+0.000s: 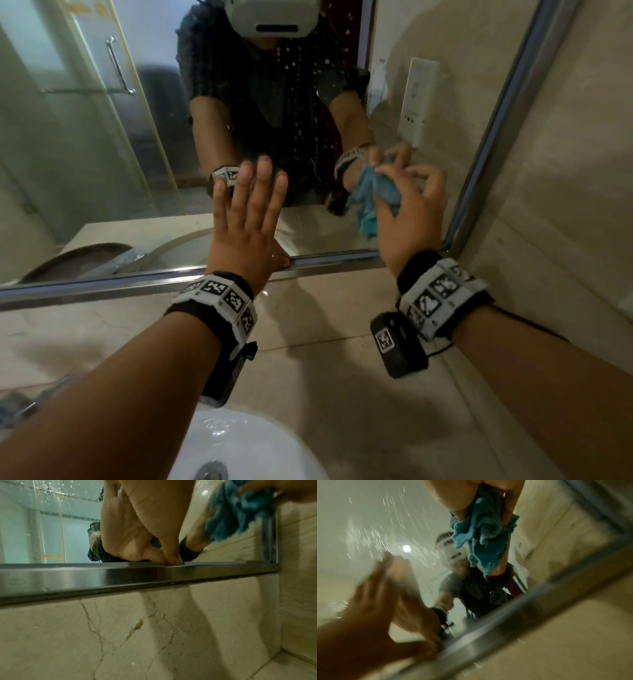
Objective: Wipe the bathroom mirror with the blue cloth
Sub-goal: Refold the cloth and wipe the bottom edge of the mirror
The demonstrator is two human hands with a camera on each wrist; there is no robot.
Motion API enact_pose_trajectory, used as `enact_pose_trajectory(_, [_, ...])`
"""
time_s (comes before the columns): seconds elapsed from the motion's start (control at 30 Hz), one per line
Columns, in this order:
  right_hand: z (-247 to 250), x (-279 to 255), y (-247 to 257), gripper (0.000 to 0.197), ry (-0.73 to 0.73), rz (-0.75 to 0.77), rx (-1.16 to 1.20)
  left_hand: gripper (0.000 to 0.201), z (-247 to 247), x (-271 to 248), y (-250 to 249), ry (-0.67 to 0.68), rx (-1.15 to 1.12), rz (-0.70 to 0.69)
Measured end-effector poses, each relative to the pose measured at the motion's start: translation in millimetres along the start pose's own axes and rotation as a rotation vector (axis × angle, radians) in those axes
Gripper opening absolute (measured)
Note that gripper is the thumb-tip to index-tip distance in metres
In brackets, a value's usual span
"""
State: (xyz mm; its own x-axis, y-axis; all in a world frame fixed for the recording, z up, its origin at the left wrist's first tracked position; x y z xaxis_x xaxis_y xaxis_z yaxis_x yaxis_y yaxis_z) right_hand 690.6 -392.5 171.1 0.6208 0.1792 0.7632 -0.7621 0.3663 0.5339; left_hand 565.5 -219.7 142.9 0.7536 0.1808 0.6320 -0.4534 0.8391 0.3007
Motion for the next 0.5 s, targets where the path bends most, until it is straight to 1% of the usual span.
enact_pose_trajectory(0.07, [-4,18,23,0.035,-0.077,0.051,0.015,0.132,-1,0,-1,-0.013,0.020,0.003])
enact_pose_trajectory(0.1, [-9,19,32,0.038,-0.077,0.098,-0.002,0.131,-1,0,-1,-0.022,0.035,0.004])
enact_pose_trajectory(0.13, [-15,15,39,0.043,-0.035,0.154,-0.035,0.129,0,0,-1,-0.031,0.045,0.004])
enact_pose_trajectory(0.2, [-30,-11,37,0.052,0.157,0.316,-0.160,0.120,1,-1,-2,-0.055,0.039,-0.002])
enact_pose_trajectory(0.23, [-35,-27,31,0.053,0.283,0.409,-0.240,0.115,2,-1,-1,-0.066,0.034,-0.006])
enact_pose_trajectory(0.27, [-38,-41,23,0.050,0.415,0.453,-0.306,0.113,3,-2,-1,-0.068,0.034,-0.007])
enact_pose_trajectory(0.3, [-37,-47,15,0.045,0.524,0.429,-0.341,0.114,6,-3,-2,-0.055,0.034,-0.007])
enact_pose_trajectory(0.33, [-35,-48,10,0.042,0.601,0.395,-0.372,0.117,10,-5,-2,-0.042,0.028,-0.009])
enact_pose_trajectory(0.37, [-30,-44,10,0.039,0.610,0.368,-0.363,0.117,14,-6,0,-0.041,0.010,-0.019])
enact_pose_trajectory(0.4, [-26,-36,15,0.039,0.543,0.361,-0.316,0.116,20,-5,3,-0.052,-0.011,-0.033])
enact_pose_trajectory(0.43, [-21,-25,26,0.043,0.440,0.387,-0.260,0.113,27,-3,8,-0.066,-0.023,-0.046])
enact_pose_trajectory(0.5, [-15,3,54,0.046,0.269,0.483,-0.158,0.112,38,3,22,-0.073,0.006,-0.034])
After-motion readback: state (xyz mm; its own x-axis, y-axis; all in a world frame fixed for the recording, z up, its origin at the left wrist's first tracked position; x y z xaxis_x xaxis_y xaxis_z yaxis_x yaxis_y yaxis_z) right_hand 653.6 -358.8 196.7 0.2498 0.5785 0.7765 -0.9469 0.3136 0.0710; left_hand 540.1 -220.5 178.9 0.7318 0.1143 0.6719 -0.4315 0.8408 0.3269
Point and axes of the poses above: each hand's wrist, its own x-axis towards the middle knuckle, its own z-axis out of the back of the hand, y = z × x, the point moved 1 cm from there along x, towards the middle knuckle, and after that the axes turned 1 degree about -z, right-handed, at the moved point
